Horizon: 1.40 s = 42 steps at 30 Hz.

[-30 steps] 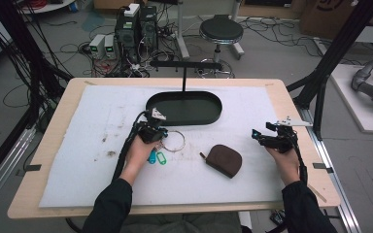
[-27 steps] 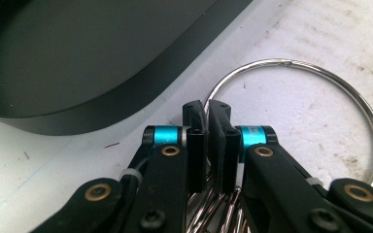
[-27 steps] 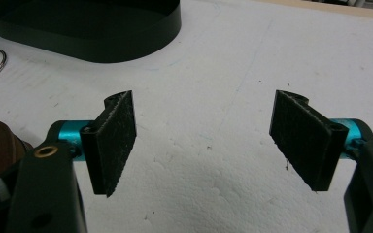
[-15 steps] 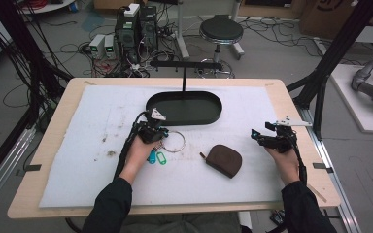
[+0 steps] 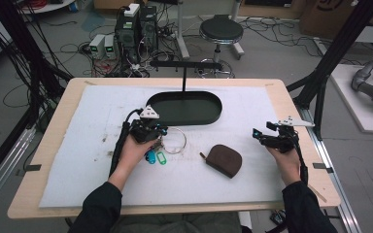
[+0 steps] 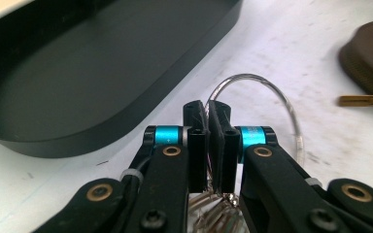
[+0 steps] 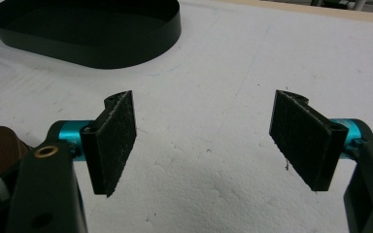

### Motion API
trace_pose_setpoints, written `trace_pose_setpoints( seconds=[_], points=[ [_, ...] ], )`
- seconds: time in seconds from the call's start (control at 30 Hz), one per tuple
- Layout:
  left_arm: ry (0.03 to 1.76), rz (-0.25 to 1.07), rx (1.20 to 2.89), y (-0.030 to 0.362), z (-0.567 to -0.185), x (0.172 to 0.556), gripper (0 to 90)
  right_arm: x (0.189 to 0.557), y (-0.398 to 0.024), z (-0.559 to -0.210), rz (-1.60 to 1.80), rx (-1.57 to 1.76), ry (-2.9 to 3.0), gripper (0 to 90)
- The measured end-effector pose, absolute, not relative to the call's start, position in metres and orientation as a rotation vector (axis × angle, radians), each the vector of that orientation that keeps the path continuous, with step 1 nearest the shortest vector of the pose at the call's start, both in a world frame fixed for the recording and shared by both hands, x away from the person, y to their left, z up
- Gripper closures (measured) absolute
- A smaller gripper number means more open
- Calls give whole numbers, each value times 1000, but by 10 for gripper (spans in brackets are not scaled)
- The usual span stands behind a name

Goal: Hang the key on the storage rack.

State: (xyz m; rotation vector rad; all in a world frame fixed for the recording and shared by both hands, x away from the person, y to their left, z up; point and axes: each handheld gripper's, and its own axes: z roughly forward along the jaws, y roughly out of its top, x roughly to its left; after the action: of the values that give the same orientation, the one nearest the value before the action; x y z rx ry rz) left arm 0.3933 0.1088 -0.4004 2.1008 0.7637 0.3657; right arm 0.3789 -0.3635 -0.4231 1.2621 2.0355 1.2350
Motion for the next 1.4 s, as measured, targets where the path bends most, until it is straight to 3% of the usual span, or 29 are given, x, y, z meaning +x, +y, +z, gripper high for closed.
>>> trace_pose_setpoints(
  seconds=[0.37, 0.57, 0.73, 1.07, 1.4],
  points=[
    [618, 374, 2074, 111, -397, 356, 862, 382, -364, -425, 1241, 1271, 2027, 255],
    [573, 305, 2074, 115, -397, 354, 856, 383, -366, -425, 1252, 1282, 2022, 255],
    [551, 268, 2113, 110, -401, 354, 795, 383, -366, -425, 1253, 1279, 2026, 255],
    [544, 222, 2122, 110, -404, 357, 863, 383, -366, -426, 1258, 1285, 2036, 255],
    [554, 276, 1977, 120, -380, 353, 868, 384, -367, -427, 1258, 1286, 2034, 255]
  ],
)
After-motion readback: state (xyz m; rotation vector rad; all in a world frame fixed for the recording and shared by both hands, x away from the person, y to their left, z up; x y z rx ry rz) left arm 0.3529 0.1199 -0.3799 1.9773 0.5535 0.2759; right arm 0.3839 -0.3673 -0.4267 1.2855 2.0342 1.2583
